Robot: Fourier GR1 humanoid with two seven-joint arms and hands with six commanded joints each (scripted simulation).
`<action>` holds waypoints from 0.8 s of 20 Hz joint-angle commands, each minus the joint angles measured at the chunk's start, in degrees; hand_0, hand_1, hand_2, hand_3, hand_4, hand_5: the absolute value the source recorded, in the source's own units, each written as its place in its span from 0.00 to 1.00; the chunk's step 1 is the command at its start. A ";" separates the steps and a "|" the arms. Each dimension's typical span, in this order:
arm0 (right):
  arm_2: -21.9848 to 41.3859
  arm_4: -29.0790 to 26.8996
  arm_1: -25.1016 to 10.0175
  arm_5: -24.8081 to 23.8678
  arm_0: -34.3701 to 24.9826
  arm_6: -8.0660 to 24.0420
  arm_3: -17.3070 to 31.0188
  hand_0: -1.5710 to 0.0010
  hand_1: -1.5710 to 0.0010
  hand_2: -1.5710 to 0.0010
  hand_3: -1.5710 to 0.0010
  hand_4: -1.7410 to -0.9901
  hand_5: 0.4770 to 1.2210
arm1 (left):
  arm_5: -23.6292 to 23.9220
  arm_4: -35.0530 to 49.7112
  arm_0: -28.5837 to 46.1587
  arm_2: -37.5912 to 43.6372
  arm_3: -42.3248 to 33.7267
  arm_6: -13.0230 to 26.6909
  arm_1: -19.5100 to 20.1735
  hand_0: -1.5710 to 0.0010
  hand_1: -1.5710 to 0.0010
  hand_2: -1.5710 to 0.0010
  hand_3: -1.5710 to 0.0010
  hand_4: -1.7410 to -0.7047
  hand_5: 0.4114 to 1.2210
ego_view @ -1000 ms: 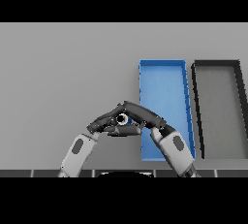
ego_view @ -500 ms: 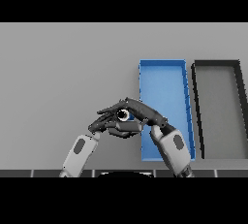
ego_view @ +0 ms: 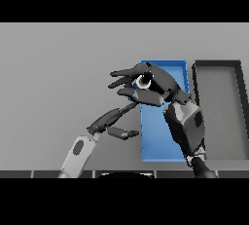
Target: Pick up the blue pipe and place it into the blue bin.
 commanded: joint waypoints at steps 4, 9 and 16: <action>-6.71 2.06 -4.59 -1.06 -4.14 -0.78 4.23 0.00 0.00 0.00 0.00 0.32 1.00 | -0.52 0.41 0.99 -0.29 -1.63 -0.60 0.64 1.00 1.00 1.00 1.00 0.76 0.07; -12.09 8.66 -7.88 -1.05 -0.25 -0.63 9.40 0.00 0.00 0.00 0.00 0.32 1.00 | -0.61 0.89 1.31 0.44 -2.16 0.91 1.40 1.00 1.00 1.00 1.00 0.76 0.08; -12.84 14.50 -10.00 -0.89 11.50 1.26 10.97 0.00 0.00 0.00 0.00 0.32 1.00 | 0.38 -0.53 0.53 0.31 -0.23 -0.96 0.84 1.00 1.00 1.00 1.00 0.77 0.06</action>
